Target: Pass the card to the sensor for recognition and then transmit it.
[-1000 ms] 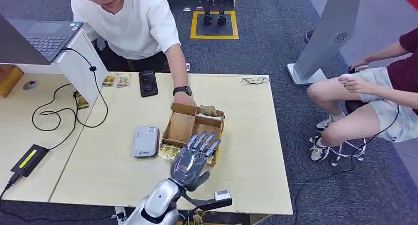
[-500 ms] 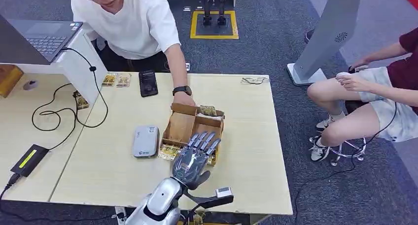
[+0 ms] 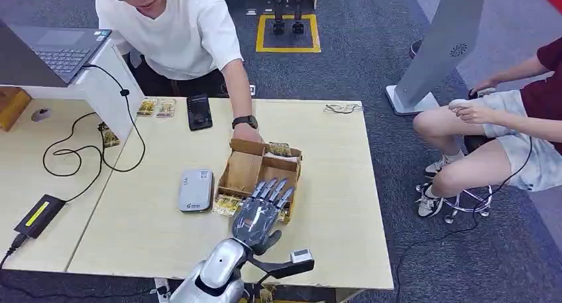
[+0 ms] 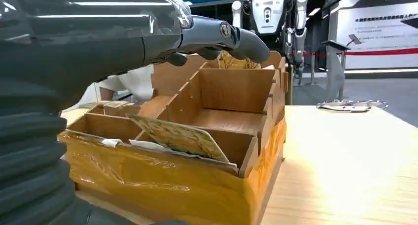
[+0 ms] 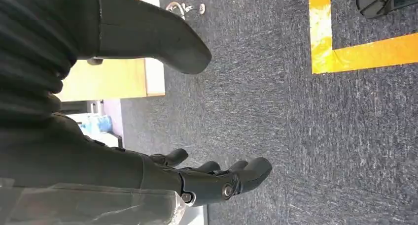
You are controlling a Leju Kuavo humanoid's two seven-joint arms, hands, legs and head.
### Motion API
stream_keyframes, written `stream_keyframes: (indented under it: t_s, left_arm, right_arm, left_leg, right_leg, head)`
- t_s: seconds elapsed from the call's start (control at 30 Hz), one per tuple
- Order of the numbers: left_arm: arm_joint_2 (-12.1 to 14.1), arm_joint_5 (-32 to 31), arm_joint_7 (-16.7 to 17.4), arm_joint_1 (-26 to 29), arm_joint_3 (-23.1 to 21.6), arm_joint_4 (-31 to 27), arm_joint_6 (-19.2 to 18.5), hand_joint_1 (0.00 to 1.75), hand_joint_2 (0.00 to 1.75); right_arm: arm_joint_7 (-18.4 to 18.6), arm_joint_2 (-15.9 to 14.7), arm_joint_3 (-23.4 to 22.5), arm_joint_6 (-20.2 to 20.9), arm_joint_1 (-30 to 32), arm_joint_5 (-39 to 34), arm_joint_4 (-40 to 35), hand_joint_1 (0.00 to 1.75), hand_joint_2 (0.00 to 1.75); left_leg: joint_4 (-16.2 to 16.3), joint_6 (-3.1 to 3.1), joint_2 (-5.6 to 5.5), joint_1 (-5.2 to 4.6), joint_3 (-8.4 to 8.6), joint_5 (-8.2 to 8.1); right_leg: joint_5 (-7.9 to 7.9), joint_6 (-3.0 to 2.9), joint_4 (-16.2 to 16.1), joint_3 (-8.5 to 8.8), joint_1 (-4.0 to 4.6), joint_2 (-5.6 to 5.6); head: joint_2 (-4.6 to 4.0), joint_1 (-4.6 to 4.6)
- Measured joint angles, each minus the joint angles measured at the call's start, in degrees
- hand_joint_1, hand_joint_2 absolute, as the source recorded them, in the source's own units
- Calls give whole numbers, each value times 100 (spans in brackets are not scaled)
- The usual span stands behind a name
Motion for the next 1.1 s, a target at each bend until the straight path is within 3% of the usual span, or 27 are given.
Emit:
stream_keyframes:
  t_s: [0.1, 0.5, 0.53, 0.57, 0.6, 1.1]
  left_arm:
    - [-2, -13, 168, -8, 0, 35, 13, 0, 175]
    - [-2, -35, 312, -21, 0, 55, 9, 0, 175]
    - [-2, -37, 352, -21, 0, 55, 9, 24, 175]
    - [-2, -37, 358, -22, 0, 55, 9, 80, 175]
    - [-2, -37, 358, -22, 0, 55, 9, 171, 175]
    - [-2, 0, 0, -23, 0, 55, 118, 175, 175]
  right_arm:
    - [0, 0, 2, 0, 0, 0, -7, 0, 175]
    - [0, 0, 0, 7, -1, 0, -33, 0, 175]
    - [0, 0, 0, 7, -1, 0, -33, 0, 175]
    - [0, 0, 2, 7, -1, 0, -33, 0, 175]
    - [0, 0, 2, 7, -1, 2, -33, 0, 175]
    - [0, 0, 0, 4, -1, 2, -33, 0, 175]
  left_leg:
    - [0, 0, 0, 0, 0, 0]
    - [0, 0, 0, 0, 0, 0]
    - [0, 0, 0, 0, 0, 0]
    - [0, 0, 0, 0, 0, 0]
    - [0, 0, 0, 0, 0, 0]
    - [0, 0, 0, 0, -1, 0]
  right_leg:
    - [0, 0, 0, 0, 0, 0]
    - [0, 0, 0, 0, 0, 0]
    - [0, 0, 0, 0, 0, 0]
    - [0, 0, 0, 1, 0, 0]
    - [0, 0, 0, 0, 0, 0]
    - [0, 0, 0, 1, 0, 0]
  head:
    - [0, 0]
    - [0, 0]
    - [0, 0]
    - [0, 0]
    - [0, 0]
    - [0, 0]
